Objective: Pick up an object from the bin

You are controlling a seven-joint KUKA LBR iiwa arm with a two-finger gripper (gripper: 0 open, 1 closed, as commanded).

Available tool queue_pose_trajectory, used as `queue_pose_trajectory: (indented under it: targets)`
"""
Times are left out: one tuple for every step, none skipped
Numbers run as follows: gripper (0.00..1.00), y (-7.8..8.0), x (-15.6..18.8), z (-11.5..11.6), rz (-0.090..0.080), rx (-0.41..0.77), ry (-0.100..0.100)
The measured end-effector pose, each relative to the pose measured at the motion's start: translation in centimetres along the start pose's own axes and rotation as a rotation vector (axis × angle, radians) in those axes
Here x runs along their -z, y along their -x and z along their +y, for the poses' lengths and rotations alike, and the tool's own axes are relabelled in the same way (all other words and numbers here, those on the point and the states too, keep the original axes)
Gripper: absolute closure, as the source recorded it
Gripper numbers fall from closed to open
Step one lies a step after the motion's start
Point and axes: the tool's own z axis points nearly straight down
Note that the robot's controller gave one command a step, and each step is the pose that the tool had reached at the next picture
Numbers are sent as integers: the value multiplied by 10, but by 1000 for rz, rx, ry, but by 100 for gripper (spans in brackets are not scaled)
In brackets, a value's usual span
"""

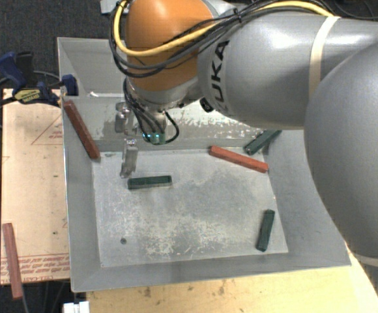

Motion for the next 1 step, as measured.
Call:
queue_pose_trajectory:
  targets:
    - [0, 21, -67, -78, -2, -50, -4]
